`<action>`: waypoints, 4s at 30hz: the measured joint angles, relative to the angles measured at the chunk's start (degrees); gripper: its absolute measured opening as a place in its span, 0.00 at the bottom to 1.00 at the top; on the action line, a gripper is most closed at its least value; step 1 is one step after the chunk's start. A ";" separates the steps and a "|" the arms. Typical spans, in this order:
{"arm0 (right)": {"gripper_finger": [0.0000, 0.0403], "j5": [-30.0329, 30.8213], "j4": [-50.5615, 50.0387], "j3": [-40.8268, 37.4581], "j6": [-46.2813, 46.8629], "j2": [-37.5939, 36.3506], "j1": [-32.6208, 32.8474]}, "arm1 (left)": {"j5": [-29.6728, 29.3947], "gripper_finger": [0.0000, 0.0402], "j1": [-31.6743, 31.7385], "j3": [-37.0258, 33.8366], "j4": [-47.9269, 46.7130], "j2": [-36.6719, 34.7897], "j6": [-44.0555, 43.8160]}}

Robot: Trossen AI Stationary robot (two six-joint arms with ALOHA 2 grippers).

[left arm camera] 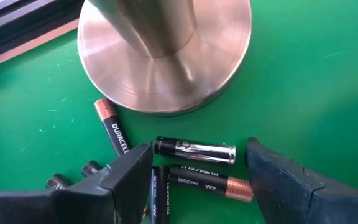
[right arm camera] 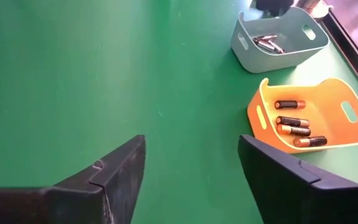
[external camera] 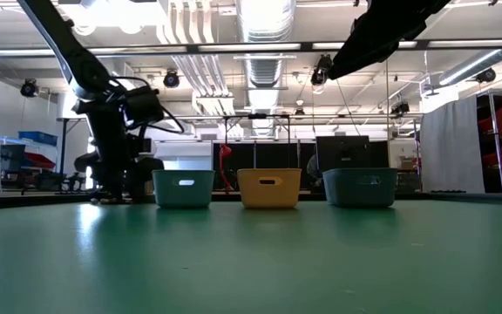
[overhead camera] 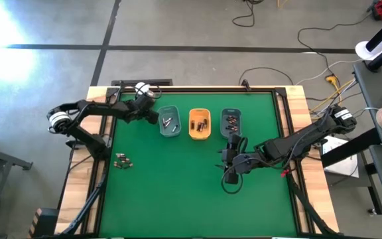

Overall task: Sort batteries
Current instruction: Put the silver battery into the green bin

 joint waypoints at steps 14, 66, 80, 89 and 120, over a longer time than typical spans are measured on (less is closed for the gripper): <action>0.62 0.00 -0.10 0.00 0.77 0.00 0.00 | -2.94 0.58 -0.04 -3.12 6.41 -0.01 -3.30; 0.63 -0.26 -1.39 0.00 3.67 0.02 0.02 | 1.97 0.46 2.29 -3.28 8.57 0.81 0.31; 0.65 -0.24 -2.83 0.09 3.70 0.02 0.02 | 1.88 0.58 2.32 -3.35 7.93 0.76 1.60; 0.66 -0.22 -2.81 0.09 3.65 0.02 0.02 | 2.82 0.58 2.10 -3.33 6.12 0.68 6.06; 0.64 -0.19 -2.81 0.11 4.56 0.02 0.02 | 3.65 0.58 2.01 -4.01 4.84 -1.57 5.04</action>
